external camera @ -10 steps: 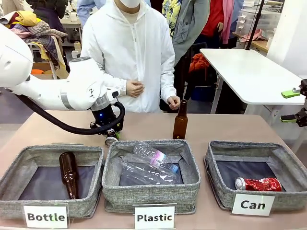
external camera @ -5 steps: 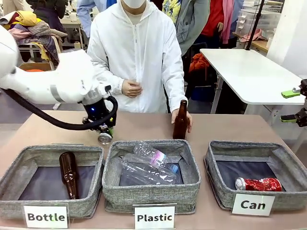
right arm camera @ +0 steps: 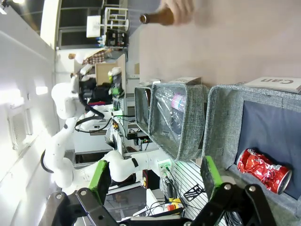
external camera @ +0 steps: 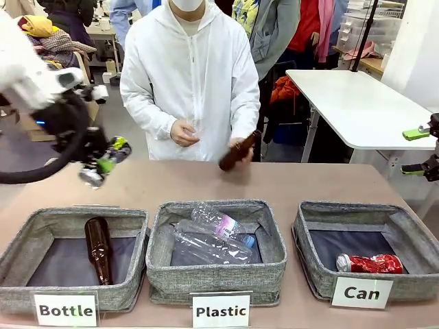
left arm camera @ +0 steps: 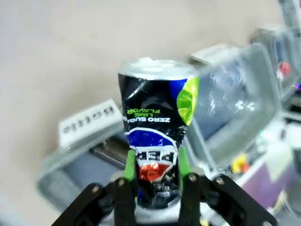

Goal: Sort the can waste into the basket.
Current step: Pick up the can waste from the table and place it in the right Fabric basket.

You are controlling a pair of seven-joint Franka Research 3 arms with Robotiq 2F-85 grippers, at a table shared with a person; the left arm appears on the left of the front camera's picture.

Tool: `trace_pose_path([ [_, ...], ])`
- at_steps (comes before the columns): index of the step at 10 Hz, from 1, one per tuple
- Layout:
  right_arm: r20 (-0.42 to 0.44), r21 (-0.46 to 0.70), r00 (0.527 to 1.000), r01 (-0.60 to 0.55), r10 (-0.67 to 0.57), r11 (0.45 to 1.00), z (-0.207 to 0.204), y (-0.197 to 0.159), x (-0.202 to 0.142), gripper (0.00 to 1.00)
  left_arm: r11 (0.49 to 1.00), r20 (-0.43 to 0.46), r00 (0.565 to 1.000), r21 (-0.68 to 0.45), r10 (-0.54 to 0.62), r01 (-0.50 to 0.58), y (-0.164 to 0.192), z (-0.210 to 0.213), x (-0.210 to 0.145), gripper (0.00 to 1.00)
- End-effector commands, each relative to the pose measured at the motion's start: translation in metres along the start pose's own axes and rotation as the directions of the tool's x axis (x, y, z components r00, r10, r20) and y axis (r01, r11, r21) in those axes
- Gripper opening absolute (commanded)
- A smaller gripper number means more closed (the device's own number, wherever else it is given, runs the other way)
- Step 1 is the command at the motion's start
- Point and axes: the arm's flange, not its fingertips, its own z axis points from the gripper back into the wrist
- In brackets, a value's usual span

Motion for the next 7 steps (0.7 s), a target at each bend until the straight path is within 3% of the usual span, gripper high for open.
trace_pose_path([
  [1,-0.010,0.001,1.000,-0.024,0.024,1.000,0.003,0.000,0.000,1.00,0.978,-0.096,0.974,-0.023,-0.207,0.206,0.017,0.023,-0.054,0.00],
  [2,-0.010,0.001,1.000,-0.024,0.024,1.000,0.003,0.000,0.000,1.00,0.930,-0.211,0.910,0.007,-0.357,0.367,0.024,0.034,-0.075,0.00],
  [3,-0.010,0.001,1.000,-0.024,0.024,1.000,0.003,0.000,0.000,1.00,0.786,-0.315,0.749,0.014,-0.583,0.618,0.037,0.040,-0.086,0.00],
  [4,-0.010,0.001,1.000,-0.024,0.024,1.000,0.003,0.000,0.000,1.00,0.631,-0.338,0.591,-0.011,-0.732,0.776,0.046,0.040,-0.086,0.00],
  [5,-0.010,0.001,1.000,-0.024,0.024,1.000,0.003,0.000,0.000,1.00,0.709,-0.282,0.676,-0.021,-0.680,0.705,0.045,0.037,-0.073,0.00],
  [6,-0.010,0.001,1.000,-0.024,0.024,1.000,0.003,0.000,0.000,1.00,0.876,-0.303,0.831,-0.027,-0.467,0.482,0.036,0.042,-0.094,0.00],
  [7,-0.010,0.001,1.000,-0.024,0.024,1.000,0.003,0.000,0.000,1.00,0.876,-0.303,0.831,-0.027,-0.467,0.482,0.036,0.042,-0.094,0.00],
])
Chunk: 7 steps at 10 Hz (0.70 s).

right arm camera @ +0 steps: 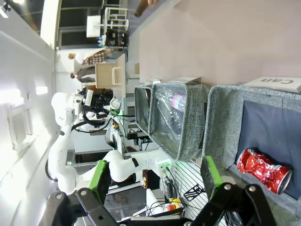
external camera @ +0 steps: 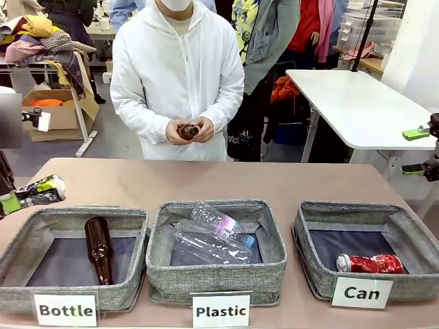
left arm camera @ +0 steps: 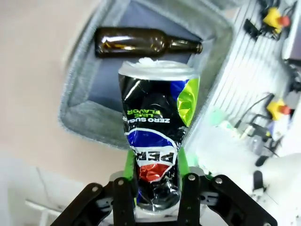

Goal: Sort the can waste into the basket.
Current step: Pick up the can waste from the table and place it in the right Fabric basket.

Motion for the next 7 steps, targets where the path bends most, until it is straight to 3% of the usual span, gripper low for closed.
trace_pose_path([
  [1,-0.010,0.001,1.000,-0.024,0.024,1.000,0.003,0.000,0.000,1.00,0.994,0.034,0.994,-0.038,0.101,-0.100,-0.006,0.002,-0.001,0.00],
  [2,-0.010,0.001,1.000,-0.024,0.024,1.000,0.003,0.000,0.000,1.00,1.000,0.000,1.000,0.000,0.000,0.000,0.000,0.000,0.000,0.39],
  [3,-0.010,0.001,1.000,-0.024,0.024,1.000,0.003,0.000,0.000,1.00,0.947,0.122,0.953,-0.132,-0.276,0.291,0.001,0.010,0.010,0.39],
  [4,-0.010,0.001,1.000,-0.024,0.024,1.000,0.003,0.000,0.000,1.00,0.883,0.216,0.891,-0.173,-0.399,0.437,0.003,0.030,-0.009,0.39],
  [5,-0.010,0.001,1.000,-0.024,0.024,1.000,0.003,0.000,0.000,1.00,0.864,0.256,0.865,-0.160,-0.431,0.478,0.013,0.058,-0.052,0.39],
  [6,-0.010,0.001,1.000,-0.024,0.024,1.000,0.003,0.000,0.000,1.00,0.833,0.294,0.831,-0.160,-0.472,0.530,0.029,0.097,-0.137,0.39],
  [7,-0.010,0.001,1.000,-0.024,0.024,1.000,0.003,0.000,0.000,1.00,0.749,0.352,0.749,-0.168,-0.562,0.641,0.033,0.120,-0.204,0.39],
])
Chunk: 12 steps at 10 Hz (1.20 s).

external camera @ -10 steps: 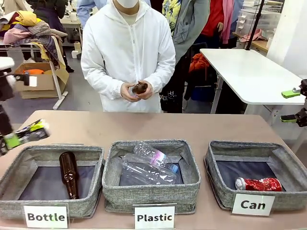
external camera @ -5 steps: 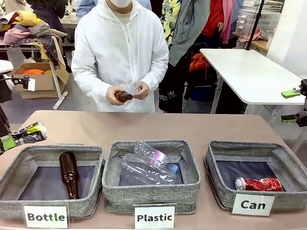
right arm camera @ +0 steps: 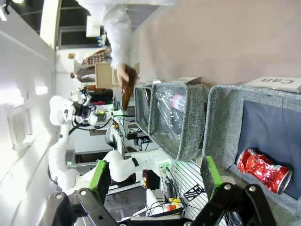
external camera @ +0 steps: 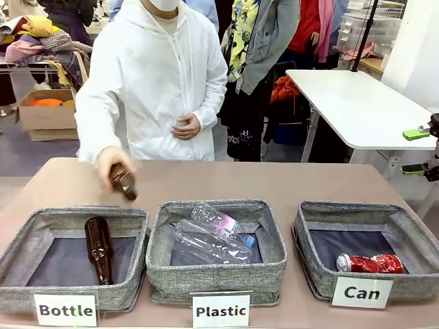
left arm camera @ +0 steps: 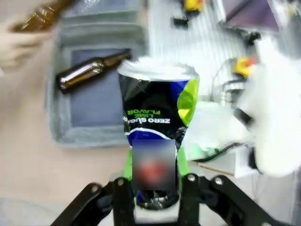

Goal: Sort the can waste into the basket.
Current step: Pick up the can waste from the table and place it in the right Fabric basket.

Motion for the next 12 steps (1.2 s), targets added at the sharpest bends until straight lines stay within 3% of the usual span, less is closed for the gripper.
trace_pose_path([
  [1,-0.010,0.001,1.000,-0.024,0.024,1.000,0.003,0.000,0.000,1.00,0.984,0.112,0.982,-0.078,-0.150,0.160,-0.054,0.086,-0.105,0.39],
  [2,-0.010,0.001,1.000,-0.024,0.024,1.000,0.003,0.000,0.000,1.00,0.995,0.211,0.973,0.008,-0.097,0.098,-0.083,0.105,-0.142,0.39],
  [4,-0.010,0.001,1.000,-0.024,0.024,1.000,0.003,0.000,0.000,1.00,0.994,0.293,0.950,0.069,-0.104,0.087,-0.111,0.112,-0.183,0.39],
  [6,-0.010,0.001,1.000,-0.024,0.024,1.000,0.003,0.000,0.000,1.00,0.992,0.332,0.936,0.089,-0.116,0.091,-0.120,0.102,-0.201,0.39],
  [10,-0.010,0.001,1.000,-0.024,0.024,1.000,0.003,0.000,0.000,1.00,0.994,0.314,0.944,0.061,-0.103,0.088,-0.108,0.098,-0.172,0.39],
  [12,-0.010,0.001,1.000,-0.024,0.024,1.000,0.003,0.000,0.000,1.00,0.998,0.362,0.930,-0.024,0.056,-0.050,-0.082,0.086,-0.118,0.39],
])
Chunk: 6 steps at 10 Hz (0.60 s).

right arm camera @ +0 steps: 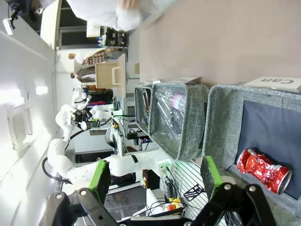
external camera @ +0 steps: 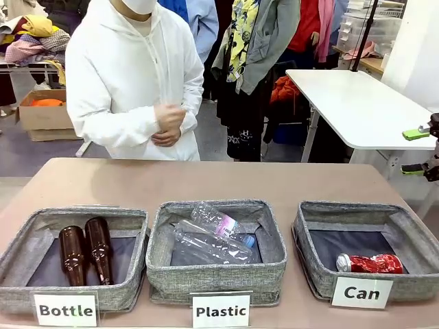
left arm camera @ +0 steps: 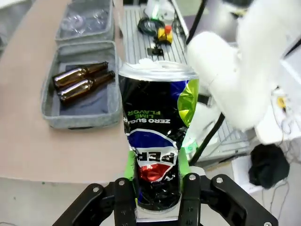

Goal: Sort the can waste into the basket.
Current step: Pick up the can waste from the table and place it in the right Fabric basket.

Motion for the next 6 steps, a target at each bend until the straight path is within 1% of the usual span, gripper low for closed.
trace_pose_path([
  [1,-0.009,0.001,1.000,-0.024,0.024,1.000,0.003,0.000,0.000,1.00,0.989,0.051,0.988,0.011,0.145,-0.145,0.021,-0.020,0.081,0.39],
  [3,-0.009,0.001,1.000,-0.024,0.024,1.000,0.003,0.000,0.000,1.00,0.988,0.022,0.988,0.027,0.152,-0.152,0.071,-0.081,0.161,0.39],
  [4,-0.009,0.001,1.000,-0.024,0.024,1.000,0.003,0.000,0.000,1.00,0.990,0.019,0.990,0.004,0.137,-0.138,0.095,-0.113,0.196,0.39],
  [5,-0.009,0.001,1.000,-0.024,0.024,1.000,0.003,0.000,0.000,1.00,0.994,0.012,0.995,-0.037,0.101,-0.101,0.109,-0.149,0.225,0.39],
  [6,-0.009,0.001,1.000,-0.024,0.024,1.000,0.003,0.000,0.000,1.00,0.994,-0.001,0.997,-0.072,0.082,-0.082,0.121,-0.197,0.258,0.39],
])
